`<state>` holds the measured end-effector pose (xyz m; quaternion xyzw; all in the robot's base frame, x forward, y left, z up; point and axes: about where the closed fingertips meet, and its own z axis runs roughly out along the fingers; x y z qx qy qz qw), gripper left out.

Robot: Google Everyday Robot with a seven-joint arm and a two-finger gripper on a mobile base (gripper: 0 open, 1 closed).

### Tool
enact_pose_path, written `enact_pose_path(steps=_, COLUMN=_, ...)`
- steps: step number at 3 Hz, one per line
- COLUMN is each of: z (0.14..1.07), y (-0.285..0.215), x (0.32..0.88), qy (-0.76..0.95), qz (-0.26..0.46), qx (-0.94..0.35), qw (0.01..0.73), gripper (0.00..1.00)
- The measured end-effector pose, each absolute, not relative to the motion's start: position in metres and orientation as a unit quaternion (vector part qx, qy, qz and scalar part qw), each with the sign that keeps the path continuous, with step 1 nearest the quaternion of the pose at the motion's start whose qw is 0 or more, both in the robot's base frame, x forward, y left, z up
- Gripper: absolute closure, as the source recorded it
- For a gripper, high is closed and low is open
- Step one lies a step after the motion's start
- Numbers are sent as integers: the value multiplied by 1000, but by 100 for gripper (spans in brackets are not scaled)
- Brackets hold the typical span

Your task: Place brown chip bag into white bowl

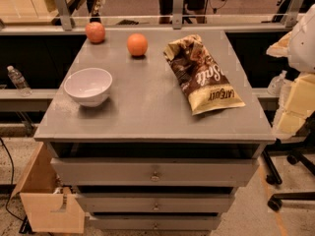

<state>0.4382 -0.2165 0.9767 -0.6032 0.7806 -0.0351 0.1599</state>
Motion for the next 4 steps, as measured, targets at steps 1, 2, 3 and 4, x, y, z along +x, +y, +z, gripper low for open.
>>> enact_pose_path(steps=1, z=977, y=-216, x=438, qy=781, qz=-35, qx=-603, qw=160, gripper=0)
enact_pose_path(steps=2, z=974, y=-205, x=475, qy=793, qz=-21, qx=-582, qw=179, gripper=0)
enact_pose_path(steps=3, z=968, y=-185, x=533, qy=810, qz=2, qx=-544, qw=221, gripper=0)
enact_pose_path(steps=4, z=962, y=-170, x=574, qy=830, qz=24, qx=-487, qw=271, gripper=0)
